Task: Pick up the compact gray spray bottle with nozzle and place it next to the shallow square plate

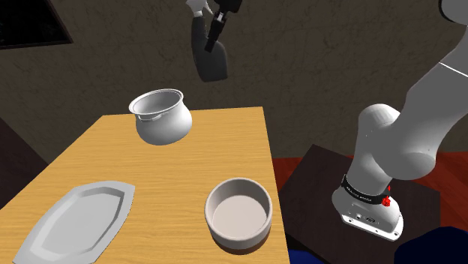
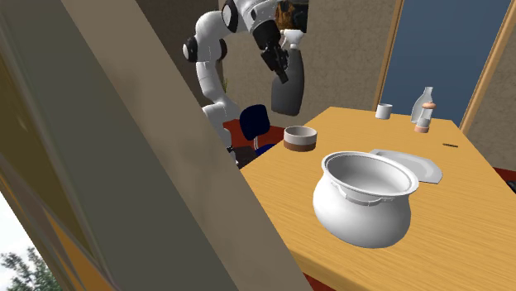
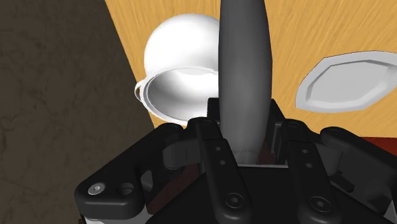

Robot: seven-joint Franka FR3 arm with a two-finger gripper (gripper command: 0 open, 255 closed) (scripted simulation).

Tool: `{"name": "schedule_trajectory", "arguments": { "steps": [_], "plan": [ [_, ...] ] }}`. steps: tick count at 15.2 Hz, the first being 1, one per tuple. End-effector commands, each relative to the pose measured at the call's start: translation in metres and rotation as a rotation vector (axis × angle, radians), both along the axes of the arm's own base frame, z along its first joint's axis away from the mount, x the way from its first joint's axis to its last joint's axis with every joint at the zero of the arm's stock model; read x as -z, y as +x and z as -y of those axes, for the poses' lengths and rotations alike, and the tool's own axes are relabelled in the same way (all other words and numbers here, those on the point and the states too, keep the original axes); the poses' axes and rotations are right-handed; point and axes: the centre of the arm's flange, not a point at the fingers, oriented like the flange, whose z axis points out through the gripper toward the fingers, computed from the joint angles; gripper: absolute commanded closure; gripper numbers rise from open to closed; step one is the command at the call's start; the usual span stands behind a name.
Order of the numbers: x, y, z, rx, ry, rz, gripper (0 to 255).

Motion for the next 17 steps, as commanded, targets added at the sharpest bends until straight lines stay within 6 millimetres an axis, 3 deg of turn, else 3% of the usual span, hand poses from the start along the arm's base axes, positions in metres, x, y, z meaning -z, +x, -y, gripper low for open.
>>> {"name": "schedule_trajectory", "arguments": {
  "steps": [1,17],
  "plan": [
    [0.013,0.007,-0.021,0.001,0.001,0.001,255],
    [0.103,0.061,-0.205,0.001,0.001,0.001,255]
  ]
}}
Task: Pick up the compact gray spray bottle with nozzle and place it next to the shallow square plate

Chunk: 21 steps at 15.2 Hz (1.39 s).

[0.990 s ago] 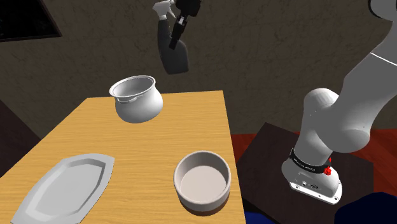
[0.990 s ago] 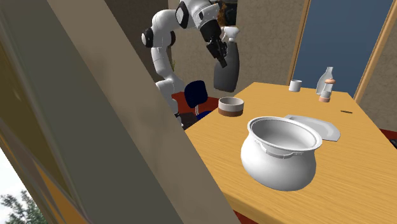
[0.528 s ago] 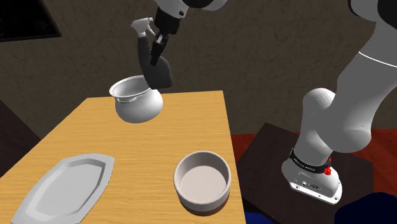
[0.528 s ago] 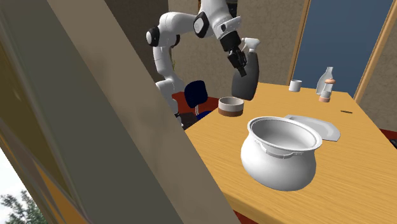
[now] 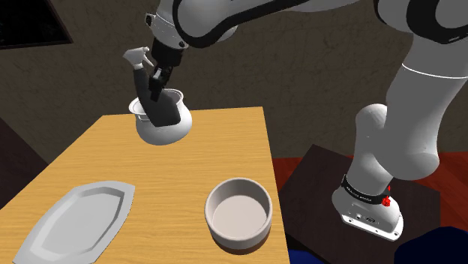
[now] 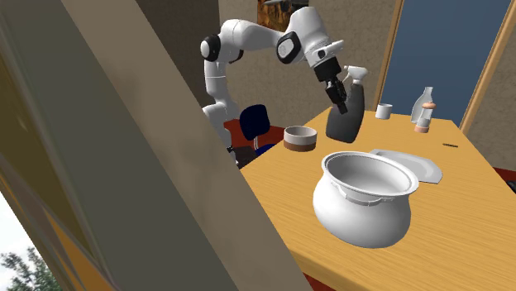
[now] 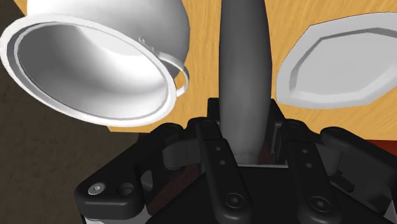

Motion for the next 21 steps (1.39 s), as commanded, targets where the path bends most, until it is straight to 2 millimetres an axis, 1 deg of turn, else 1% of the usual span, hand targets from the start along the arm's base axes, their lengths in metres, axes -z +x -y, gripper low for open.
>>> {"name": "schedule_trajectory", "arguments": {
  "steps": [1,12,21],
  "plan": [
    [0.01,0.005,-0.025,0.001,0.001,0.0,255],
    [0.073,0.043,-0.152,0.001,0.001,0.0,255],
    [0.12,0.043,-0.152,0.001,0.001,0.0,255]
  ]
}}
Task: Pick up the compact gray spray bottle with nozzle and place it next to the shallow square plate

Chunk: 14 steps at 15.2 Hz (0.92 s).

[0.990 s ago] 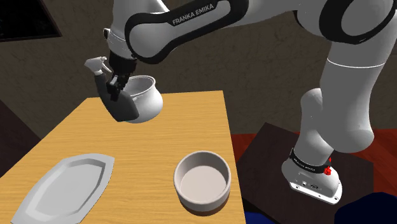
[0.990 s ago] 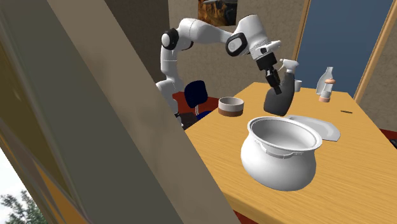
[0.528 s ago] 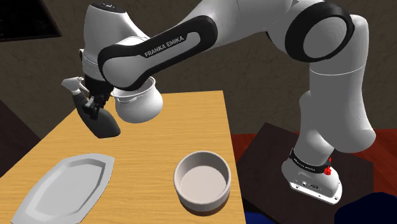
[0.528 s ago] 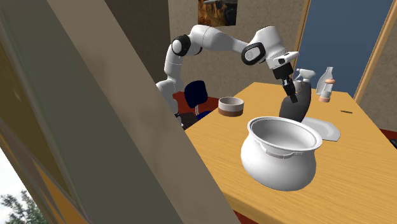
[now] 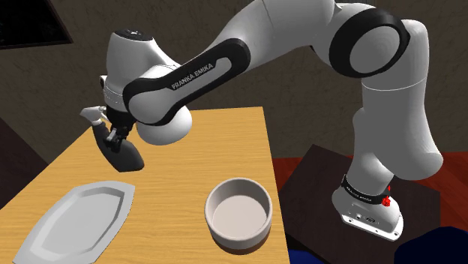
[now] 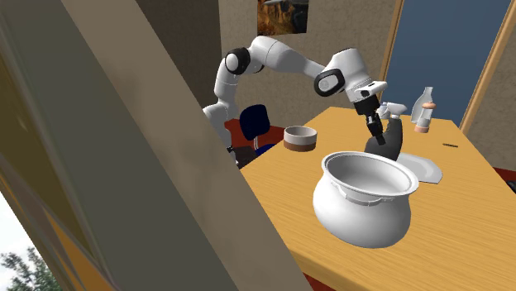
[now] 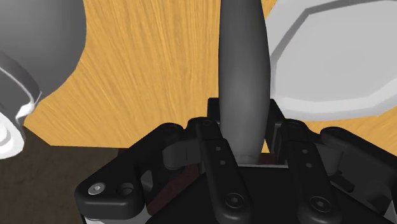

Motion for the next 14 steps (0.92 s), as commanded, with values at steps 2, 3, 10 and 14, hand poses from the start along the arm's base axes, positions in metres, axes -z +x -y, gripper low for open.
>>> {"name": "schedule_trajectory", "arguments": {
  "steps": [2,3,10,14],
  "plan": [
    [0.015,-0.001,0.0,0.0,0.001,0.001,255],
    [0.02,-0.001,0.0,0.0,0.001,0.001,255],
    [0.04,-0.001,0.0,0.0,0.001,0.001,255],
    [0.04,-0.001,0.0,0.0,0.001,0.001,255]
  ]
}}
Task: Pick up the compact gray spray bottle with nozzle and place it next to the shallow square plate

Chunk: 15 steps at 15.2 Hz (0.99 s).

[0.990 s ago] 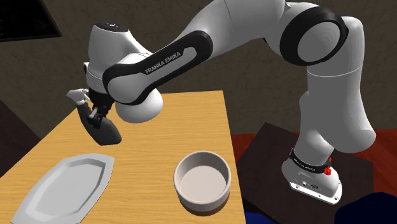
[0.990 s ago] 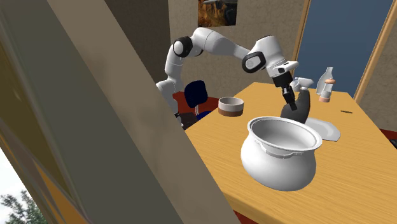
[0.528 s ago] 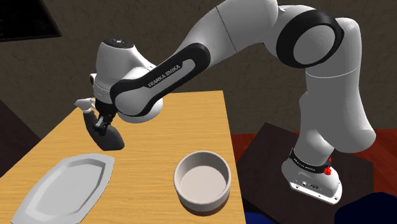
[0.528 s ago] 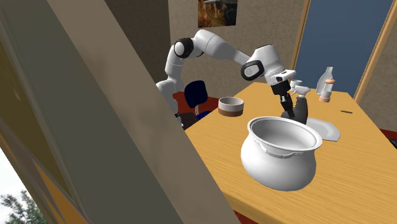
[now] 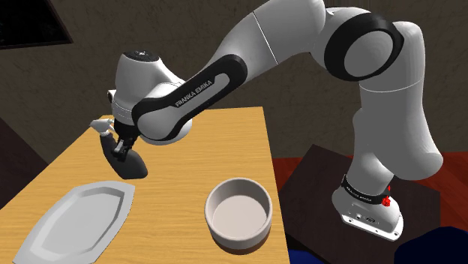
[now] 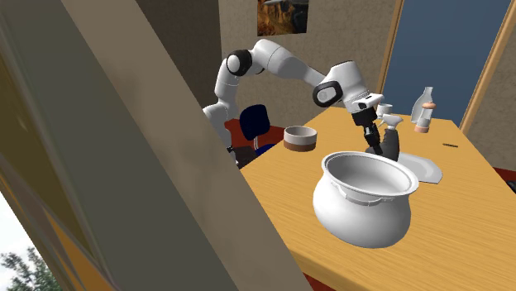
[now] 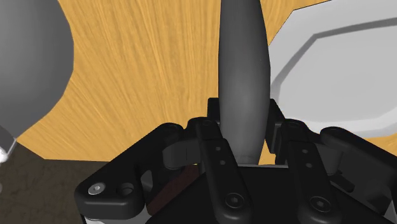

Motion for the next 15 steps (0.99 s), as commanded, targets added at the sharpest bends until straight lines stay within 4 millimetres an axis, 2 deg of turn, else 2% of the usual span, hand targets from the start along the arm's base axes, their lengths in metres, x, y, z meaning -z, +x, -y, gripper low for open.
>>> {"name": "schedule_trajectory", "arguments": {
  "steps": [1,2,7,11,15],
  "plan": [
    [0.0,0.0,0.0,0.0,0.0,0.0,255],
    [0.0,0.0,0.0,0.0,0.0,0.0,0],
    [0.0,0.0,0.0,0.0,0.0,0.0,0],
    [-0.043,-0.02,0.016,0.0,0.0,0.0,0],
    [-0.043,-0.02,0.016,0.0,0.0,0.0,0]
  ]
}}
